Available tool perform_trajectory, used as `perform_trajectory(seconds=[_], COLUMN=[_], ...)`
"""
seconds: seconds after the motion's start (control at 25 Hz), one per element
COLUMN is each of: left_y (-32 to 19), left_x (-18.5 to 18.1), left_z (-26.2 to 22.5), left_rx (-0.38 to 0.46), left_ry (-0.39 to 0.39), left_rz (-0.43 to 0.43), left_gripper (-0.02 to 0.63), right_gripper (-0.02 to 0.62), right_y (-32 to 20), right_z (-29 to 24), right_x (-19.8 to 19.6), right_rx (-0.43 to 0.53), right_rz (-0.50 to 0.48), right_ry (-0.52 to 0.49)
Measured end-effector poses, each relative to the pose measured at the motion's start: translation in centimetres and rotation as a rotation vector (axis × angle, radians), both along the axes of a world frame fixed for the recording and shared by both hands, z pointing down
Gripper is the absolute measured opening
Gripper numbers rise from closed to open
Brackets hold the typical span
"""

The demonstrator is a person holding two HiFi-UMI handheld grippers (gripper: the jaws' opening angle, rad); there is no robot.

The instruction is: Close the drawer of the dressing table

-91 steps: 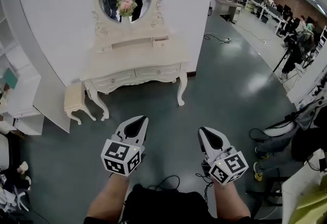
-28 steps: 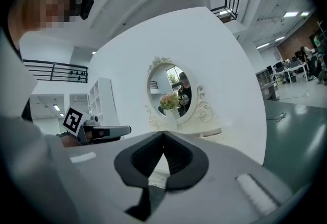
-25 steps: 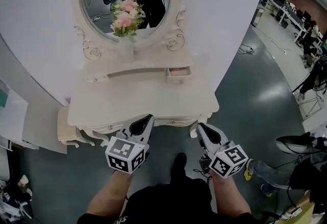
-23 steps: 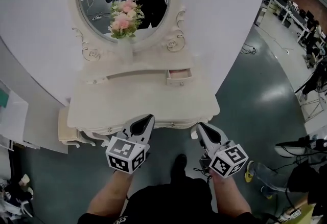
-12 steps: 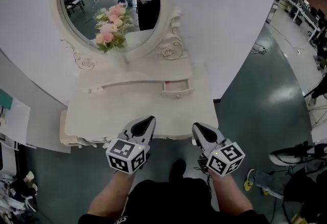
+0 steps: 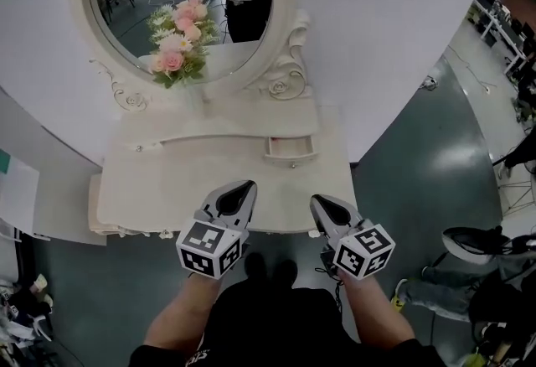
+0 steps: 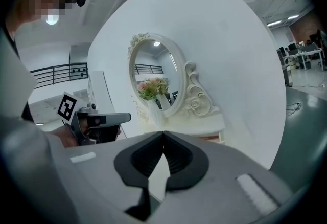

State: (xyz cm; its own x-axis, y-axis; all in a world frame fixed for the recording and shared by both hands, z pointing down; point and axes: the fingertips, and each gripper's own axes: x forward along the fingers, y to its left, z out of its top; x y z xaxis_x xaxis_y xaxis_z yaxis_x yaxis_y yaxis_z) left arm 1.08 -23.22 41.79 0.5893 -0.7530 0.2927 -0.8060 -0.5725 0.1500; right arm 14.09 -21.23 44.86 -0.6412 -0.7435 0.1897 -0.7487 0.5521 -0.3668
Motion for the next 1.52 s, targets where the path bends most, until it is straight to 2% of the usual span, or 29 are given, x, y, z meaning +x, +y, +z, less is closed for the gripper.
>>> perform_trajectory(seconds=[0.32,0.4,0.56,0.68,0.8,1.04,1.32,1.52], left_y=[-2.8,-3.2,-4.5,-5.7,-6.8,-8.2,-9.1,-9.0], left_x=[-2.6,-3.1,-3.7,-3.7,-3.8,-3.8,-3.2,-2.6], left_z=[1.4,1.9,3.1,3.8,4.7,6.6,8.1,8.7], left_rx=[-0.012,-0.02,-0.04,-0.047,-0.064,-0.104,-0.144,-0.161], left_ry=[0.024,0.022,0.03,0.027,0.034,0.025,0.008,-0.001], left_rz=[0.049,0.063,0.075,0.081,0.069,0.042,0.023,0.021], left_gripper=[0.006,0.006,0.006,0.007,0.007,0.006,0.006,0.006], right_gripper=[0.011,0.046,0.06,0.103,0.132,0.14,0.147,0.15], right_y=[-3.8,-4.5,-6.5,-8.4,-10.0,-11.8,-13.5,-14.5], right_z=[2.0,3.0,5.1,6.9,9.1,14.1,18.7,20.1], right_x=[-2.4,-2.9,-3.8,-4.1,-3.9,-2.7,-1.8,-1.9], right_rx=[-0.066,-0.092,-0.129,-0.164,-0.198,-0.278,-0.369,-0.395], right_rz=[0.067,0.075,0.077,0.086,0.097,0.122,0.124,0.11], right_ry=[0.063,0.08,0.124,0.159,0.198,0.269,0.291,0.28])
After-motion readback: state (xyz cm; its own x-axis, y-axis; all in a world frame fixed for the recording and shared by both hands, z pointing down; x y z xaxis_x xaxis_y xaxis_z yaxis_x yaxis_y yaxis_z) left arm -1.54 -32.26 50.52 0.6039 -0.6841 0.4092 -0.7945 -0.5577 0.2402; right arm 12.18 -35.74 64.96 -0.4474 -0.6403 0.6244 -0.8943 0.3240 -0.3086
